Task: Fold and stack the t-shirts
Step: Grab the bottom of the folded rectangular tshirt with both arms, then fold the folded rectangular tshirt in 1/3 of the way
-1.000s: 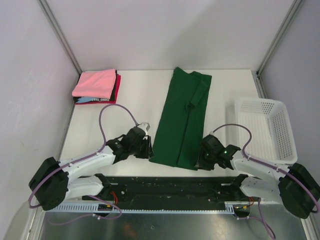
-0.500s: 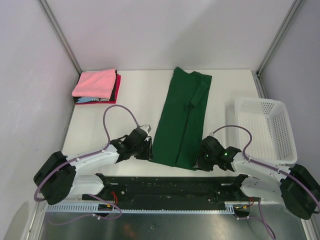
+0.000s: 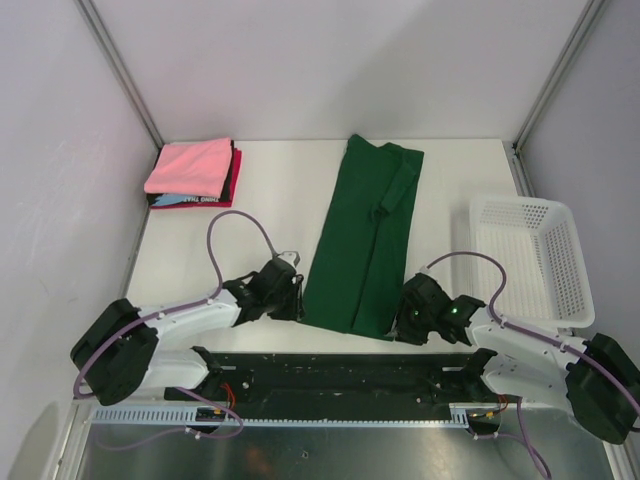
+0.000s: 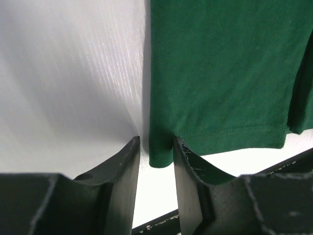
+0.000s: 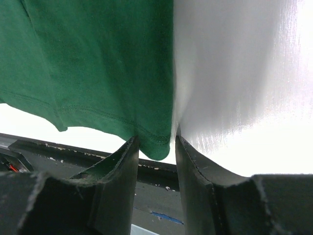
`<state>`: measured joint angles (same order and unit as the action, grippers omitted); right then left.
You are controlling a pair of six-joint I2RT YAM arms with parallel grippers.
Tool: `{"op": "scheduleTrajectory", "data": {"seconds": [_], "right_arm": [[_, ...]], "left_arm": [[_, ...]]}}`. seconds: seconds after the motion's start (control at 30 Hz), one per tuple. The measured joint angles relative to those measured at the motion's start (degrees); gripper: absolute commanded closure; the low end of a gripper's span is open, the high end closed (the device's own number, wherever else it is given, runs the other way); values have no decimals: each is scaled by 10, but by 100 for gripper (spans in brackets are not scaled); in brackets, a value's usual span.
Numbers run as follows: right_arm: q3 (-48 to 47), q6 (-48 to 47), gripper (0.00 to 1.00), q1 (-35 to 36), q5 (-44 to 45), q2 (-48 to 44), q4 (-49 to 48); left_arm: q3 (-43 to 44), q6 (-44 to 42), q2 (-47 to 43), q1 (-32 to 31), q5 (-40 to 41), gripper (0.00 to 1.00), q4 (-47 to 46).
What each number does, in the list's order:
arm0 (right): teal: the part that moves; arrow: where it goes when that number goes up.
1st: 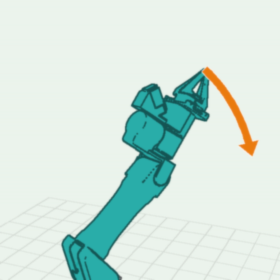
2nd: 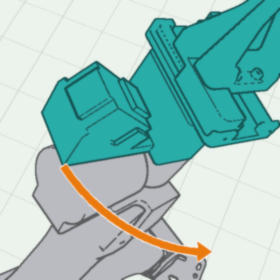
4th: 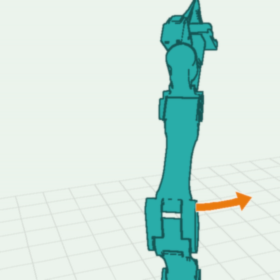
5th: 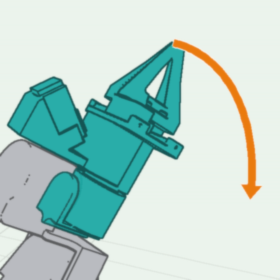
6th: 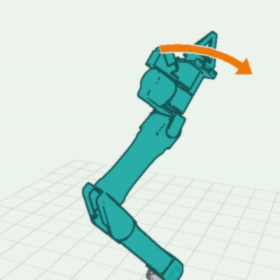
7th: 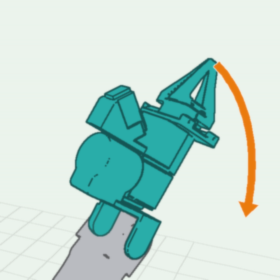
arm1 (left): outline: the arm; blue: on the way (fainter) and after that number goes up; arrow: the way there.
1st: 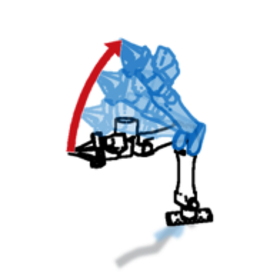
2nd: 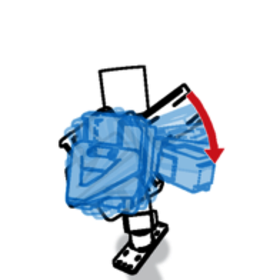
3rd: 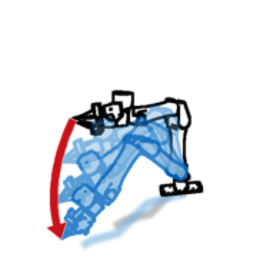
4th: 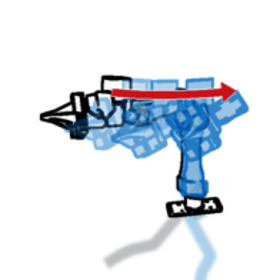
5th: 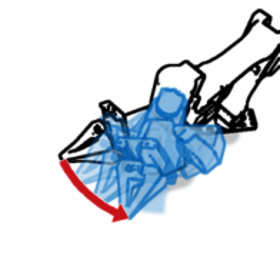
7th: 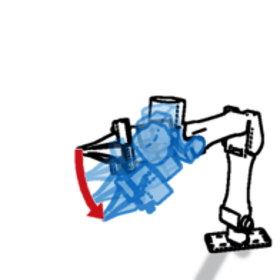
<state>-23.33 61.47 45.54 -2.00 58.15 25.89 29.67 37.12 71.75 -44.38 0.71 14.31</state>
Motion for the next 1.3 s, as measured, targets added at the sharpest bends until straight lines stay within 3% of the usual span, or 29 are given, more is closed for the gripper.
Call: {"op": "scheduleTrajectory", "data": {"seconds": [0.17,0.37,0.53,0.77,0.87,1.03,1.3], "right_arm": [[1,0,59,0,0,-5,9],[4,0,68,0,-1,-6,6],[6,2,76,0,-8,2,-4],[10,0,99,-13,-18,7,-9],[15,-3,100,-28,-22,-6,-1],[23,-13,100,-39,-21,-58,49],[18,-7,100,5,-11,-156,156]], "left_arm": [[-2,0,-2,0,7,59,-2],[-2,3,-1,0,7,60,-5],[-2,4,2,-1,7,72,-8],[-2,6,9,-23,6,93,-14],[-2,9,9,-33,0,99,-16],[-2,19,-6,-52,-26,100,-13],[-2,35,-72,-82,-57,100,3]]}}
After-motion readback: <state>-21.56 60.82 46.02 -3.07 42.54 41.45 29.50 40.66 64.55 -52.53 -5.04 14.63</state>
